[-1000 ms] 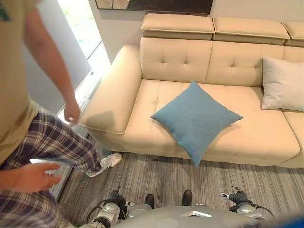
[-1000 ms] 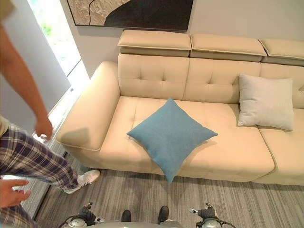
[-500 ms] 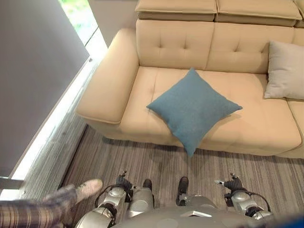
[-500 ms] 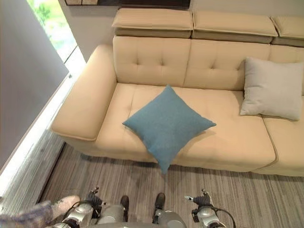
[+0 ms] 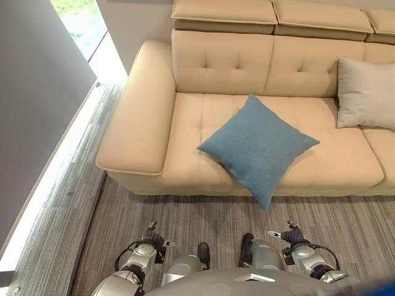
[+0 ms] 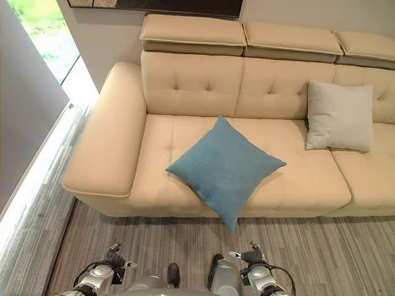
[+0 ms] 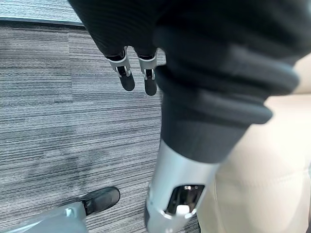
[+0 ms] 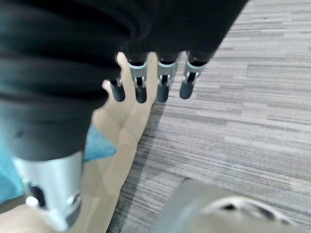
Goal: Pick up all the scattered cushions and arrange them neatly on the sofa.
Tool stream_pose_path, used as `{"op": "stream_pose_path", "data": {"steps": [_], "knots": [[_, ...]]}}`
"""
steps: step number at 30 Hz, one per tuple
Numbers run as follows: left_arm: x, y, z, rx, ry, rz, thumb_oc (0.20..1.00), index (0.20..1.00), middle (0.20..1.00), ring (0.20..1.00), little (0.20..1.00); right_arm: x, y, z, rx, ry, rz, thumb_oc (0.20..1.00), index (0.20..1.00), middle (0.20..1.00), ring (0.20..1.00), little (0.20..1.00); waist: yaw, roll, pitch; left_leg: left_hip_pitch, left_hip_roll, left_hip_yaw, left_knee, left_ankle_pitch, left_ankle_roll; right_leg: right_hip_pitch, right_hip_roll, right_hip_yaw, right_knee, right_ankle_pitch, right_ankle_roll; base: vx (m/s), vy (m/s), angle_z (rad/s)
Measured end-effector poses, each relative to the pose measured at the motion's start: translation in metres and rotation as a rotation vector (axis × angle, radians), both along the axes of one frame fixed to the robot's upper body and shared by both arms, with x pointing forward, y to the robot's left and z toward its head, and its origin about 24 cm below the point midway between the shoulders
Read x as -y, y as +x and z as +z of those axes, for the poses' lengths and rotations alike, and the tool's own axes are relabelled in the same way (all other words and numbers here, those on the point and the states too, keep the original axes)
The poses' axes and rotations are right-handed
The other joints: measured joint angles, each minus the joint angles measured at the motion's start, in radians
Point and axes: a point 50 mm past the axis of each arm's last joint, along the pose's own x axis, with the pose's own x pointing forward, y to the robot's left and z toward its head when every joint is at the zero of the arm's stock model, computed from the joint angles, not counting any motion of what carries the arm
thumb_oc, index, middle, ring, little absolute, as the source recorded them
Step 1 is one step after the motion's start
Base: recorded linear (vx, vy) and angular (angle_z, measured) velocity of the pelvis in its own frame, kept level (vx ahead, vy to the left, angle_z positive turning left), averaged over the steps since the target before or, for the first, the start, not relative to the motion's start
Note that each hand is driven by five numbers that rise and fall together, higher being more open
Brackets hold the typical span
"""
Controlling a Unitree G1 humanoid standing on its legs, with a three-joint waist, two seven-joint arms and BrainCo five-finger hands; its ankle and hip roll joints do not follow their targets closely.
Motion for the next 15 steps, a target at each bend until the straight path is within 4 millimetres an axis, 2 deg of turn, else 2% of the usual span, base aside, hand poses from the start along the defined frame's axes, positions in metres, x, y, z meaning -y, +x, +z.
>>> {"op": "stream_pose_path", "data": {"steps": [1,3,4,5,6,7,8,9,10,11,12,13,15], "knots": [[-0.001,-0.002,-0.001,-0.010,0.002,0.003,1.000,1.000,1.000,1.000,1.000,-0.002,0.003,0.001,0.013,0.000,0.015,1.000,1.000,1.000,1.000,1.000,0.000,-0.008,0.004,0.008,-0.006,0.011,-0.010,-0.001,-0.002,-0.015,0.023,-0.027,-0.052,0.002,-0.001,0.20,-0.034,-0.09],[0.003,-0.002,-0.002,-0.013,-0.010,-0.001,1.000,1.000,1.000,1.000,1.000,0.000,0.000,0.000,-0.003,-0.003,0.009,1.000,1.000,1.000,1.000,1.000,-0.023,-0.026,0.011,0.038,-0.036,0.008,-0.023,-0.012,-0.013,-0.016,0.031,-0.066,-0.180,0.012,-0.010,0.31,-0.075,0.15],[0.006,-0.003,-0.002,-0.013,-0.018,-0.003,1.000,1.000,1.000,1.000,1.000,0.001,-0.004,-0.001,-0.019,-0.002,0.006,1.000,1.000,1.000,1.000,1.000,-0.030,-0.023,0.012,0.068,-0.039,-0.010,-0.018,-0.035,-0.019,0.005,0.056,-0.044,-0.189,0.011,-0.014,0.35,-0.120,0.41],[0.007,-0.002,-0.002,-0.011,-0.022,-0.006,1.000,1.000,1.000,1.000,1.000,0.002,-0.008,-0.003,-0.031,-0.001,0.002,1.000,1.000,1.000,1.000,1.000,-0.031,-0.016,0.005,0.073,-0.037,-0.025,-0.018,-0.037,-0.022,0.016,0.061,-0.030,-0.191,0.022,-0.031,0.28,-0.118,0.48],[0.008,0.003,-0.001,0.009,-0.025,-0.014,1.000,1.000,1.000,1.000,1.000,0.003,-0.011,-0.004,-0.036,-0.002,-0.008,1.000,1.000,1.000,1.000,1.000,-0.031,-0.016,0.004,0.082,-0.034,-0.047,-0.018,-0.041,-0.030,0.033,0.072,-0.036,-0.195,0.038,-0.056,0.20,-0.099,0.69],[0.010,0.009,0.002,0.034,-0.029,-0.031,1.000,1.000,1.000,1.000,1.000,0.006,-0.013,-0.004,-0.046,-0.005,-0.024,1.000,1.000,1.000,1.000,1.000,-0.031,-0.004,0.004,0.089,-0.020,-0.080,-0.013,-0.049,-0.043,0.063,0.084,-0.049,-0.219,0.057,-0.082,0.19,-0.126,0.87],[0.013,0.010,0.002,0.038,-0.033,-0.042,1.000,1.000,1.000,1.000,1.000,0.008,-0.017,-0.005,-0.058,-0.006,-0.036,1.000,1.000,1.000,1.000,1.000,-0.031,0.004,0.001,0.088,-0.012,-0.103,0.027,-0.049,-0.043,0.131,0.099,-0.058,-0.306,0.088,-0.140,0.14,-0.122,0.75],[0.013,0.008,0.001,0.033,-0.037,-0.041,1.000,1.000,1.000,1.000,1.000,0.009,-0.018,-0.006,-0.061,-0.007,-0.045,1.000,1.000,1.000,1.000,1.000,-0.026,0.001,0.000,0.078,-0.014,-0.100,0.084,-0.052,-0.049,0.181,0.105,-0.062,-0.362,0.099,-0.164,0.12,-0.121,0.51],[0.015,0.005,0.000,0.023,-0.046,-0.041,1.000,1.000,1.000,1.000,1.000,0.010,-0.015,-0.004,-0.051,-0.007,-0.052,1.000,1.000,1.000,1.000,1.000,-0.022,-0.010,-0.001,0.017,-0.022,-0.091,0.259,-0.078,-0.091,0.241,0.100,-0.060,-0.427,0.104,-0.170,0.07,-0.062,0.16],[0.017,0.005,-0.001,0.023,-0.057,-0.042,1.000,1.000,1.000,1.000,1.000,0.011,-0.010,-0.003,-0.035,-0.009,-0.047,1.000,1.000,1.000,1.000,1.000,-0.004,-0.017,0.000,-0.073,-0.031,-0.093,0.469,-0.085,-0.110,0.275,0.098,-0.043,-0.462,0.111,-0.198,0.06,-0.031,-0.18],[0.021,0.009,0.000,0.043,-0.078,-0.030,1.000,1.000,1.000,1.000,1.000,0.012,-0.006,-0.001,-0.026,-0.014,-0.041,1.000,1.000,1.000,1.000,1.000,0.018,-0.025,0.002,-0.164,-0.023,-0.102,0.600,-0.101,-0.124,0.273,0.101,-0.019,-0.462,0.098,-0.221,0.09,0.007,-0.52],[0.021,0.018,0.003,0.062,-0.073,-0.044,1.000,1.000,1.000,1.000,1.000,0.009,0.004,0.002,0.004,-0.007,-0.029,1.000,1.000,1.000,1.000,1.000,0.022,-0.030,0.006,-0.239,0.013,-0.146,0.514,-0.116,-0.124,0.274,0.116,-0.008,-0.459,0.090,-0.231,0.10,0.036,-0.61],[0.022,0.021,0.004,0.070,-0.075,-0.047,1.000,1.000,1.000,1.000,1.000,0.008,0.004,0.002,0.006,0.001,-0.038,1.000,1.000,1.000,1.000,1.000,0.008,-0.038,0.016,-0.247,0.048,-0.211,0.314,-0.085,-0.139,0.297,0.131,-0.001,-0.459,0.079,-0.229,0.09,0.073,-0.35]]}}
